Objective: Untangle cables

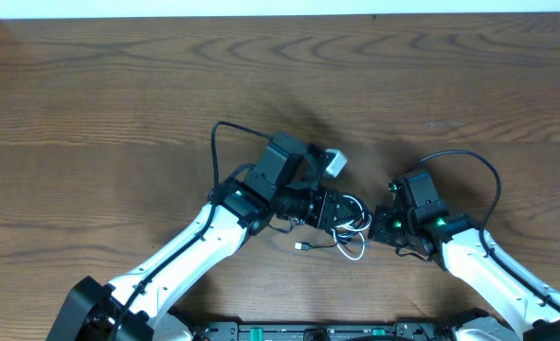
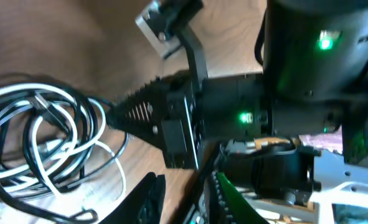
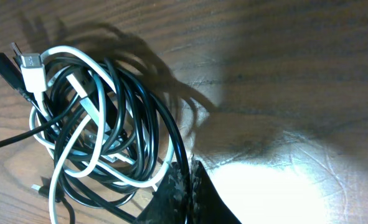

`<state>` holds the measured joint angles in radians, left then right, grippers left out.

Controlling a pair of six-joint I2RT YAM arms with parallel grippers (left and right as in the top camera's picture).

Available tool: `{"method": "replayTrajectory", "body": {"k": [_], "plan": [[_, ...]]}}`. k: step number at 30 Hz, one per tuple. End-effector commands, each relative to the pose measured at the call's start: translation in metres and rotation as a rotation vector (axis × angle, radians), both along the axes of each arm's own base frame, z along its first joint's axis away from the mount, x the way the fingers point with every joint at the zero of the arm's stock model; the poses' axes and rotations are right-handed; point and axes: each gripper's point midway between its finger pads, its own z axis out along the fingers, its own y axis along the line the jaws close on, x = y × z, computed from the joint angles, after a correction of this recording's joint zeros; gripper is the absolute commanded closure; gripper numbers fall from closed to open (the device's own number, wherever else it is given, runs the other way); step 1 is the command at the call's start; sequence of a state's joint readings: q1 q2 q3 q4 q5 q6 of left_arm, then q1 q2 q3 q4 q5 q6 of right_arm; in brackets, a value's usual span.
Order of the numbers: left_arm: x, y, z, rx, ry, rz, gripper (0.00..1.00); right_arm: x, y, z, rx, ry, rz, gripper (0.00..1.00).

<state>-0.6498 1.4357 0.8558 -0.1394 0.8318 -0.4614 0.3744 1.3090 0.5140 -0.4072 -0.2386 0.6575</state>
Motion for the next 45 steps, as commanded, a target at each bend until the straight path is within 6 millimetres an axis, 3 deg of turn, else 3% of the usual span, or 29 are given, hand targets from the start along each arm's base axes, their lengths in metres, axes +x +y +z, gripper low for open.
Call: {"method": "replayTrajectory", "body": {"k": [1,7,15,18,21,24,31,34,36,40,45], "plan": [[0.020,0.011,-0.015,0.089,0.019,0.161,0.74,-0.002,-0.003,-0.003,-0.015,0.004,0.009,0.99],[0.029,0.020,-0.047,0.188,0.103,0.272,0.74,-0.002,-0.003,-0.003,-0.015,0.005,0.009,0.99],[0.015,0.021,-0.086,0.287,0.196,0.244,0.74,-0.002,-0.003,-0.003,-0.015,0.005,0.009,0.99],[0.001,0.036,-0.107,0.393,0.269,0.250,0.77,-0.003,-0.003,-0.003,-0.015,0.005,0.009,0.99],[-0.012,0.066,-0.126,0.559,0.313,0.295,0.79,-0.002,-0.003,-0.003,-0.015,0.005,0.009,0.99],[-0.021,0.085,-0.134,0.656,0.333,0.315,0.80,-0.002,-0.003,-0.003,-0.015,0.003,0.009,0.99],[-0.018,0.083,-0.133,0.646,0.306,0.295,0.80,-0.002,-0.003,-0.003,-0.015,0.005,0.009,0.99],[-0.006,0.088,-0.125,0.631,0.227,0.244,0.80,-0.002,-0.003,-0.003,-0.015,0.005,0.009,0.99],[0.014,0.107,-0.116,0.665,0.174,0.289,0.80,-0.002,-0.003,-0.003,-0.015,0.005,0.009,0.99],[0.071,0.165,-0.082,0.751,0.066,0.496,0.80,-0.003,-0.003,-0.003,-0.015,0.005,0.009,0.99],[0.112,0.201,-0.048,0.685,0.012,0.660,0.79,-0.003,-0.003,-0.003,-0.015,0.005,0.009,0.99]]}}
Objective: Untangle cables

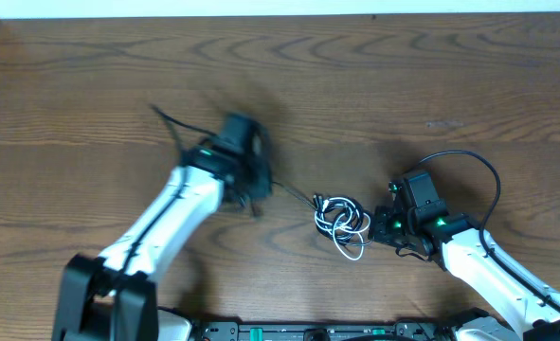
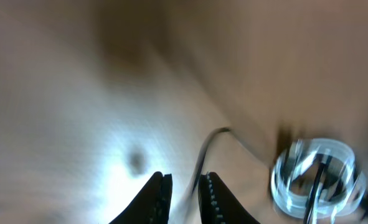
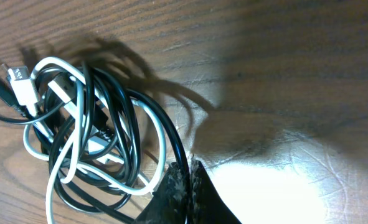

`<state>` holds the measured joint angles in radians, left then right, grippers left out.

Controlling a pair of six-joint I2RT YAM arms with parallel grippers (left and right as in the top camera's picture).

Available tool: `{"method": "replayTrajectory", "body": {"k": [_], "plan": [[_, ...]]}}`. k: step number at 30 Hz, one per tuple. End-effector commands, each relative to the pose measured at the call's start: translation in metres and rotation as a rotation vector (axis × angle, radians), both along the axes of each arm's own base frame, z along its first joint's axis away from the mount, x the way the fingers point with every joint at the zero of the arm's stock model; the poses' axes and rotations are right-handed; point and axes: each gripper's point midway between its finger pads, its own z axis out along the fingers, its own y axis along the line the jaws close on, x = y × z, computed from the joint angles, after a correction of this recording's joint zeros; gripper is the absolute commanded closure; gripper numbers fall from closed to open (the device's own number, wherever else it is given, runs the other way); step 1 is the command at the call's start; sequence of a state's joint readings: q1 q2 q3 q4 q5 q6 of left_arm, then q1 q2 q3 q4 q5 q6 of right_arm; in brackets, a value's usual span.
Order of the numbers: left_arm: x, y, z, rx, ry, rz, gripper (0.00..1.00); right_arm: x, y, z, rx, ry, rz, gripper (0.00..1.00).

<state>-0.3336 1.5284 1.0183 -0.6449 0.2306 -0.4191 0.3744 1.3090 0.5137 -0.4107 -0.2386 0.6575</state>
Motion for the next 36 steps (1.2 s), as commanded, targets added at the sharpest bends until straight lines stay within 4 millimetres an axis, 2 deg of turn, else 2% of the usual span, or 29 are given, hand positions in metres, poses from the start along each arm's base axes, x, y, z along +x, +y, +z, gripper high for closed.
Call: {"method": "replayTrajectory", "body": {"k": [1,3,4,6,8,11,14,20,26,36], "plan": [[0.026,0.030,0.024,0.041,-0.109,0.060,0.79,-0.002,-0.003,-0.003,-0.014,0.002,0.009,0.99],[0.028,0.034,0.025,0.022,-0.105,0.077,0.78,-0.002,-0.003,-0.003,-0.014,0.001,0.009,0.99],[0.025,0.032,0.024,0.007,-0.092,0.072,0.75,-0.002,-0.003,-0.003,-0.014,0.001,0.009,0.99],[0.017,0.023,0.023,-0.035,-0.055,0.047,0.74,-0.002,-0.003,-0.003,-0.014,0.002,0.009,0.99],[0.005,0.003,0.025,-0.120,-0.011,-0.003,0.74,-0.002,-0.003,-0.003,-0.015,0.002,0.009,0.99],[-0.018,-0.037,0.036,-0.296,0.060,-0.110,0.74,-0.002,-0.003,-0.003,-0.014,0.001,0.009,0.99],[-0.034,-0.062,0.039,-0.332,0.086,-0.194,0.74,-0.002,-0.003,-0.003,-0.014,0.001,0.009,0.99],[-0.056,-0.084,0.023,-0.200,0.082,-0.286,0.73,-0.002,-0.003,-0.003,-0.014,0.001,0.009,0.99],[-0.081,-0.107,0.005,-0.181,0.199,-0.228,0.73,-0.002,-0.003,-0.003,-0.014,0.001,0.009,0.99],[-0.108,-0.139,-0.035,-0.138,0.335,-0.183,0.73,-0.002,-0.003,-0.003,-0.014,0.002,0.009,0.99]]}}
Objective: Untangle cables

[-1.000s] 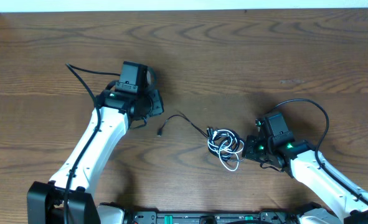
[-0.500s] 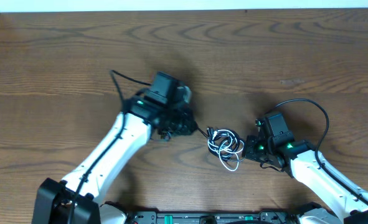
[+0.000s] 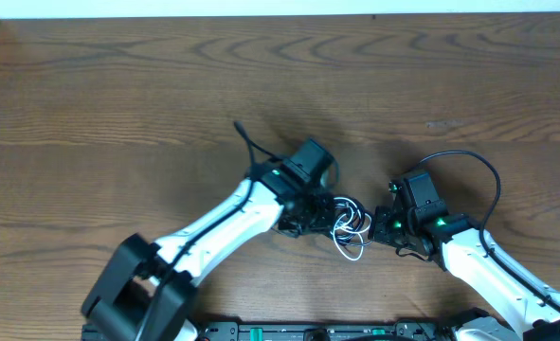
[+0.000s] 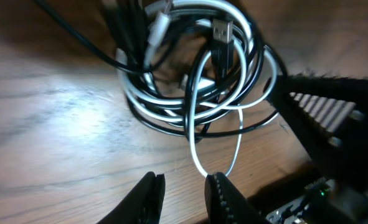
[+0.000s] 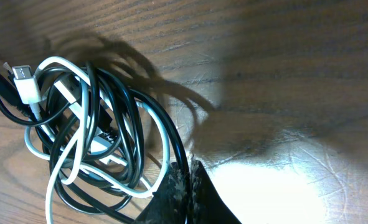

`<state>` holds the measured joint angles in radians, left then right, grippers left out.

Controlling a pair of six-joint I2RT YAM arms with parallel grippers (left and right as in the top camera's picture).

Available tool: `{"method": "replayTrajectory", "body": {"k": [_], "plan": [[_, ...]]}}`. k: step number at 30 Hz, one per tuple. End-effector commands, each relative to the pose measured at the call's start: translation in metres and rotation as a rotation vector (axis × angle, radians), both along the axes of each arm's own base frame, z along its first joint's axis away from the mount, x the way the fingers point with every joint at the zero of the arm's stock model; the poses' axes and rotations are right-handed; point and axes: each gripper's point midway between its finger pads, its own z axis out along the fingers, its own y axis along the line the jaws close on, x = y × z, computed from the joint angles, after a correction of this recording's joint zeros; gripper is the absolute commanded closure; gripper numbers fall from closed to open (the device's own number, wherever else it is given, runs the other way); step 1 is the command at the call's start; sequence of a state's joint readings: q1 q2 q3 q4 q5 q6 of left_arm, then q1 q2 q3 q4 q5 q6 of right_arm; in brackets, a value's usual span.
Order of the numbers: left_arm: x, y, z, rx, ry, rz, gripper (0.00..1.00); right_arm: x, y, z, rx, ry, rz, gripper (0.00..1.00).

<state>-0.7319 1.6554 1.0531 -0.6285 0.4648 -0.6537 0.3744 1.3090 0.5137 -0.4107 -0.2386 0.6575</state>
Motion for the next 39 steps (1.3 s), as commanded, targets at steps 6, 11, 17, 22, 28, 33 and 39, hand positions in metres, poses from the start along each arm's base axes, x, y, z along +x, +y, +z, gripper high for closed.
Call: {"method": "replayTrajectory", "body": {"k": [6,11,17,22,28,33,39], "plan": [[-0.022,-0.010,-0.040,0.090,0.118,0.054,0.73,-0.002,-0.003,-0.003,-0.014,0.002,0.009,0.99],[-0.026,-0.018,-0.047,0.086,0.116,0.030,0.73,-0.002,-0.003,-0.003,-0.014,0.002,0.009,0.99],[-0.024,-0.017,-0.049,0.097,0.103,0.032,0.92,-0.002,-0.003,-0.003,-0.014,0.002,0.009,0.99],[-0.020,-0.010,-0.050,0.119,0.086,0.031,0.93,-0.003,-0.003,-0.003,-0.017,0.008,0.009,0.99],[0.002,0.017,-0.029,0.099,0.042,0.033,0.93,-0.008,-0.013,-0.008,-0.069,0.030,-0.004,0.99],[0.036,0.049,0.011,0.032,-0.069,0.094,0.92,-0.010,-0.016,-0.009,-0.087,0.038,-0.009,0.99],[0.071,0.086,0.059,-0.045,-0.228,0.210,0.93,-0.010,-0.016,-0.009,-0.087,0.038,-0.009,0.99]]}}
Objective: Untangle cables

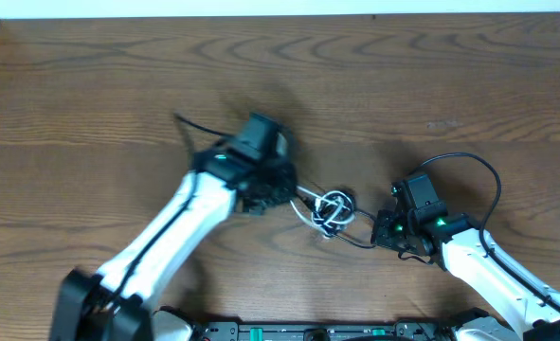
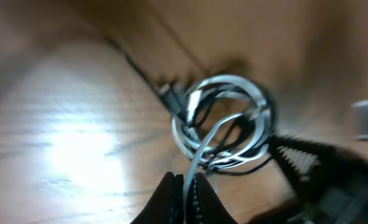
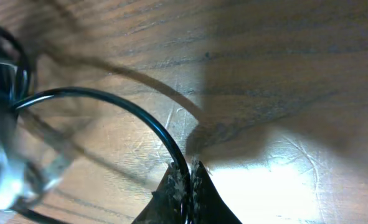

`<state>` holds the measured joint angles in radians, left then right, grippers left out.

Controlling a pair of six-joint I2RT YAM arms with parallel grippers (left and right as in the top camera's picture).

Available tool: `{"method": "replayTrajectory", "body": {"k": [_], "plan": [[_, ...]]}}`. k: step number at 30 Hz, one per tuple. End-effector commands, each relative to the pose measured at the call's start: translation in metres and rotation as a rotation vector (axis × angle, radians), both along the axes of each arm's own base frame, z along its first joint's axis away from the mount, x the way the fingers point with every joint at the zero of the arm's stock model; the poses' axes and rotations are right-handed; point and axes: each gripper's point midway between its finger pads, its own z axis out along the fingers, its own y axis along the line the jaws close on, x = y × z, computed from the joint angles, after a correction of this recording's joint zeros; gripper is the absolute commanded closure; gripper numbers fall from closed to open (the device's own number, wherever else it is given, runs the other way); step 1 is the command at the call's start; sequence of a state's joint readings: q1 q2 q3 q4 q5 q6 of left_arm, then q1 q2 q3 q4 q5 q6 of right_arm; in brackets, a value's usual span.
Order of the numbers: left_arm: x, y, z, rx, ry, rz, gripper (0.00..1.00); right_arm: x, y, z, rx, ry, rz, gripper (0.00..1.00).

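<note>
The tangled bundle of black and white cables (image 1: 332,210) lies mid-table between the two arms. My left gripper (image 1: 289,194) is to its left, shut on a white cable (image 2: 199,155) that runs up from the jaws (image 2: 185,183) into the coil (image 2: 224,124). My right gripper (image 1: 379,232) is on the bundle's right, shut (image 3: 185,175) on a black cable (image 3: 109,96) that arcs away to the blurred bundle (image 3: 0,155). That black strand (image 1: 355,237) stretches from the coil to the right jaws.
The brown wooden table (image 1: 90,76) reaches to a white wall strip at the far edge. The right arm's own black wire loop (image 1: 469,161) arches behind its wrist. A dark rail (image 1: 308,332) runs along the near edge.
My left gripper, open over the bundle then, is now shut on a white cable and sits further left. The bundle has shifted left, away from the right gripper, with the black strand drawn out.
First my left gripper was at the bundle, close to the right one. Then it was far to the left with a black strand trailing to the coil. It was back, open, over the bundle, and now holds a white cable. The right gripper stayed shut on the black cable.
</note>
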<state>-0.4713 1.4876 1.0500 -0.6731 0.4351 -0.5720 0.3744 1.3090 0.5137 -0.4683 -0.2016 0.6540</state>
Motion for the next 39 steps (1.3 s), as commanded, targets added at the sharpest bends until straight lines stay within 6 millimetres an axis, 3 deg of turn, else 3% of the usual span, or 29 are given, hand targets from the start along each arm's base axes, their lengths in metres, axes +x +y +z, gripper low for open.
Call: {"method": "replayTrajectory", "body": {"k": [1,7,10,21,26,30,36,39], "plan": [[0.014,0.023,0.018,-0.002,-0.091,0.035,0.92,-0.001,-0.006,-0.004,-0.032,-0.001,0.001,0.99],[0.023,0.039,0.026,-0.008,-0.111,0.090,0.92,-0.001,-0.006,-0.003,-0.032,-0.002,0.001,0.99],[0.019,0.038,0.020,0.005,-0.091,0.073,0.86,-0.001,-0.006,-0.003,-0.032,-0.002,0.001,0.99],[0.008,0.055,0.000,0.113,-0.030,0.072,0.86,-0.001,-0.006,-0.004,-0.032,-0.002,0.001,0.99],[-0.007,0.037,0.002,0.063,0.011,0.014,0.83,-0.001,-0.006,-0.004,-0.032,-0.002,0.001,0.99],[-0.020,0.017,0.003,0.051,0.011,-0.061,0.66,0.000,-0.006,-0.003,-0.034,-0.004,0.000,0.99],[-0.038,-0.015,-0.004,0.053,0.011,-0.170,0.64,0.000,-0.006,-0.003,-0.034,-0.004,0.000,0.99],[-0.048,-0.031,-0.018,0.067,0.044,-0.202,0.64,0.000,-0.006,-0.003,-0.034,-0.003,0.000,0.99]]}}
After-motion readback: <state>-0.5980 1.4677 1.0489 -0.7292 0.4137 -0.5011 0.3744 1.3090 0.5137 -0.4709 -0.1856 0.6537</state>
